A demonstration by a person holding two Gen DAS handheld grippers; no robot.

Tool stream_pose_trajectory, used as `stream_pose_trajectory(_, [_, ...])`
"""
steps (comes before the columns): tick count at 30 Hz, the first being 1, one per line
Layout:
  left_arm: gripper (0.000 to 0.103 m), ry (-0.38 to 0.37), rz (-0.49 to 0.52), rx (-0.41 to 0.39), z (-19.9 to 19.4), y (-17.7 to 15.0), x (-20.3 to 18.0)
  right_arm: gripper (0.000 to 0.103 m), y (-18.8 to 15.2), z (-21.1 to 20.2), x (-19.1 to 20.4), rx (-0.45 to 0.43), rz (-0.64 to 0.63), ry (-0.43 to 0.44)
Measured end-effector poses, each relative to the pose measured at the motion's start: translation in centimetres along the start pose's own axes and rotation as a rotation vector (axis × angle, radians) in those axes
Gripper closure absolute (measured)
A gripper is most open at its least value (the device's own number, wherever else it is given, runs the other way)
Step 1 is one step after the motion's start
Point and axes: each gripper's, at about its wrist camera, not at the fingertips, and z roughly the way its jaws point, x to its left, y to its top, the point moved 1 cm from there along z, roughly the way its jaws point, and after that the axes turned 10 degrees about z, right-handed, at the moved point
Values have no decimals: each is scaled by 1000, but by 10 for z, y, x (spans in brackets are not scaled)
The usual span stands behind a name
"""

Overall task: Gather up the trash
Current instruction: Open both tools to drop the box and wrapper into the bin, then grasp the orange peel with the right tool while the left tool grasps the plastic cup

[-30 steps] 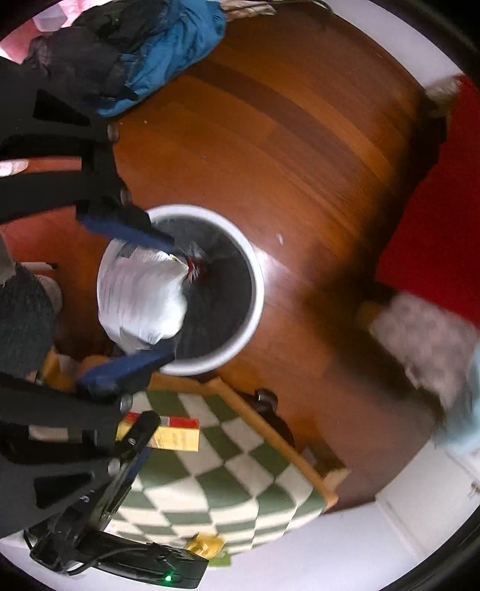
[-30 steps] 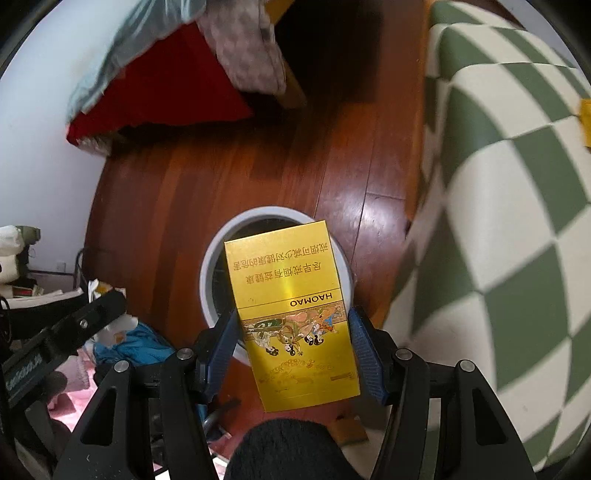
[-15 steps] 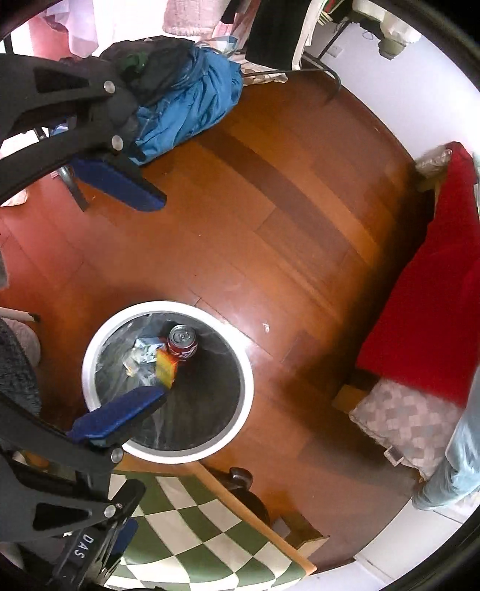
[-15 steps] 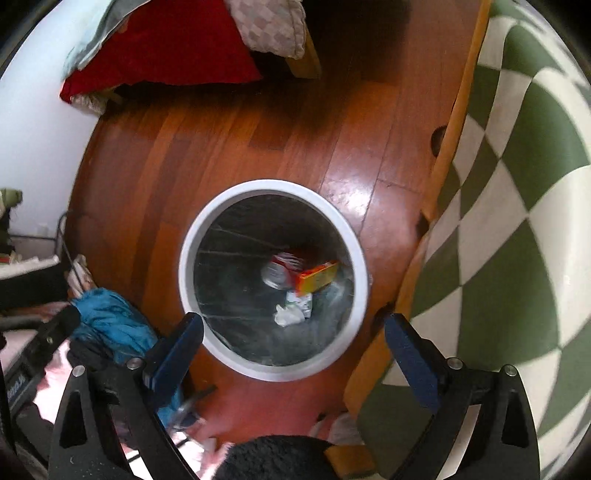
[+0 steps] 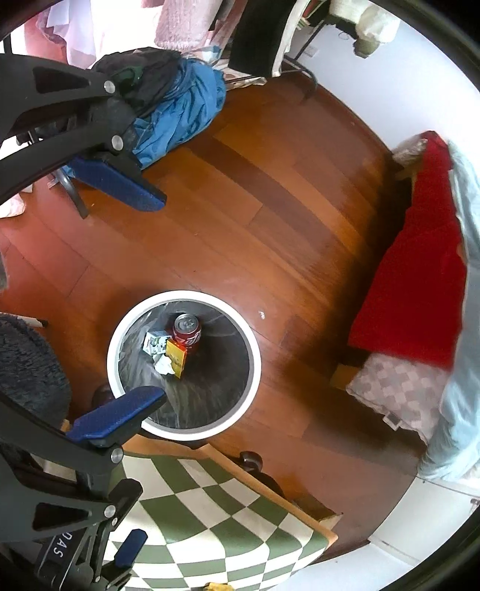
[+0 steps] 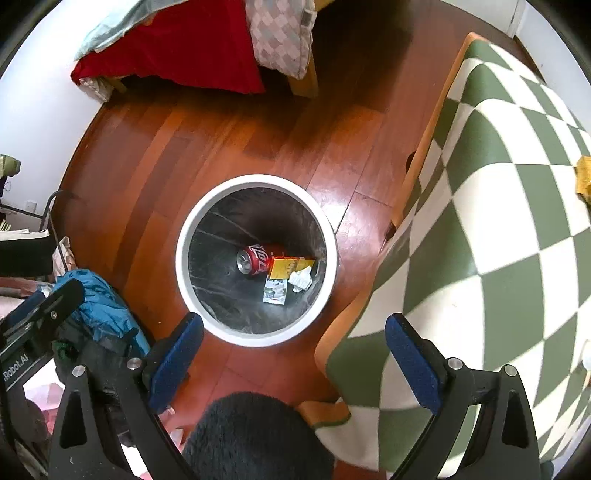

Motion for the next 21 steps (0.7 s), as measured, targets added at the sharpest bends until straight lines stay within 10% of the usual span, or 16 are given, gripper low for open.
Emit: stream_pose_trajectory(21, [6,32,39,-311,-167,-36,-42,3,-65,-182,-55,-286,44,192])
